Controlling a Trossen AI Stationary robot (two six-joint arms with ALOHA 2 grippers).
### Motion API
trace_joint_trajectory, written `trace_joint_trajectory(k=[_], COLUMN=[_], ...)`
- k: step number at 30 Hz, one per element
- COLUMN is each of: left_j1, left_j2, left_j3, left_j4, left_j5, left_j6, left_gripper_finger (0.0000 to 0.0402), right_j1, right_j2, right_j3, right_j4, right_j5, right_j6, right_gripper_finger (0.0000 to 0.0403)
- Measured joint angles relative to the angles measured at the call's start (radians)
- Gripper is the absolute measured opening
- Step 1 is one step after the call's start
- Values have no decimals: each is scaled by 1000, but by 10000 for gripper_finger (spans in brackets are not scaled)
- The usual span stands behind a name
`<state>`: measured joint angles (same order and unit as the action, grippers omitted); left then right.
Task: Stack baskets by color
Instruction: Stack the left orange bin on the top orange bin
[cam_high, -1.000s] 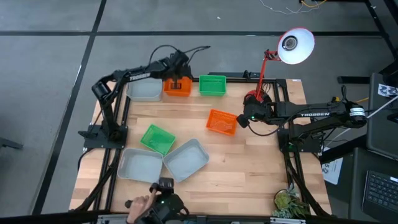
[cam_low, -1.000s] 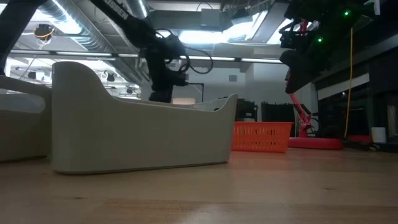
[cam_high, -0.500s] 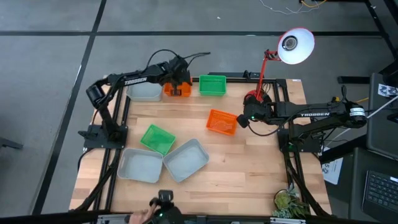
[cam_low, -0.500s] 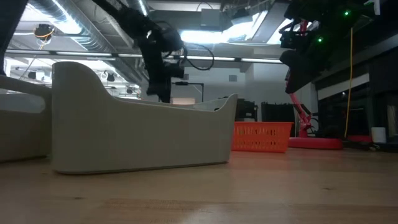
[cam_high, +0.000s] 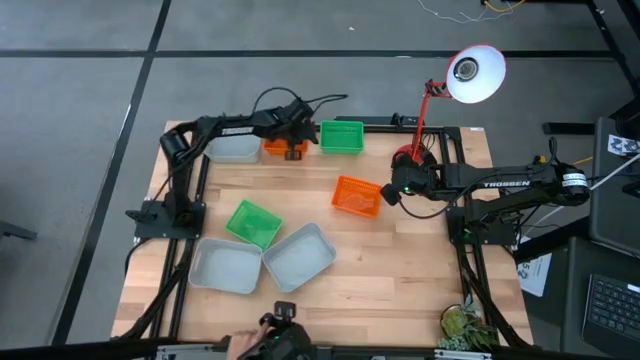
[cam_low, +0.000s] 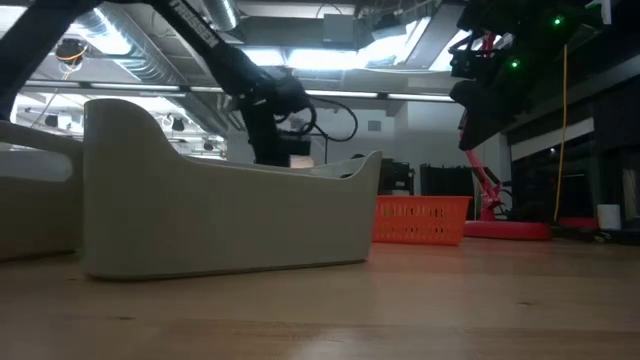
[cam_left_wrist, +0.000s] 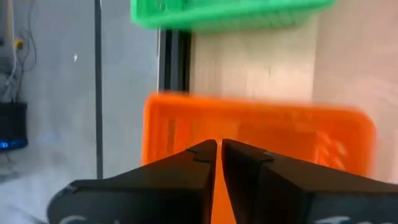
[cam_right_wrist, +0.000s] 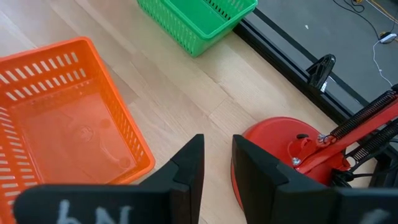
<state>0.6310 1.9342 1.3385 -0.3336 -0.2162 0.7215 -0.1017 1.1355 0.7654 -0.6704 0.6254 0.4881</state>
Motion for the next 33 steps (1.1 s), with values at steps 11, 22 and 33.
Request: trace_joint_trajectory(k=[11, 22, 33], left_j1=[-25, -29, -72], left_j2=[96, 96, 6], left_j3=[108, 246, 304], left_j4=[7, -327, -597], left_j5=[39, -100, 305], left_j6=[15, -95, -215], left_gripper_finger=[14, 14, 14], right_j1=[0, 0, 0], right_j2=[0, 0, 0], right_j3=[0, 0, 0], right_j4=[0, 0, -5], right_j5=[-1, -1, -47], right_j6=[0, 0, 0], right_gripper_finger=[84, 84, 84])
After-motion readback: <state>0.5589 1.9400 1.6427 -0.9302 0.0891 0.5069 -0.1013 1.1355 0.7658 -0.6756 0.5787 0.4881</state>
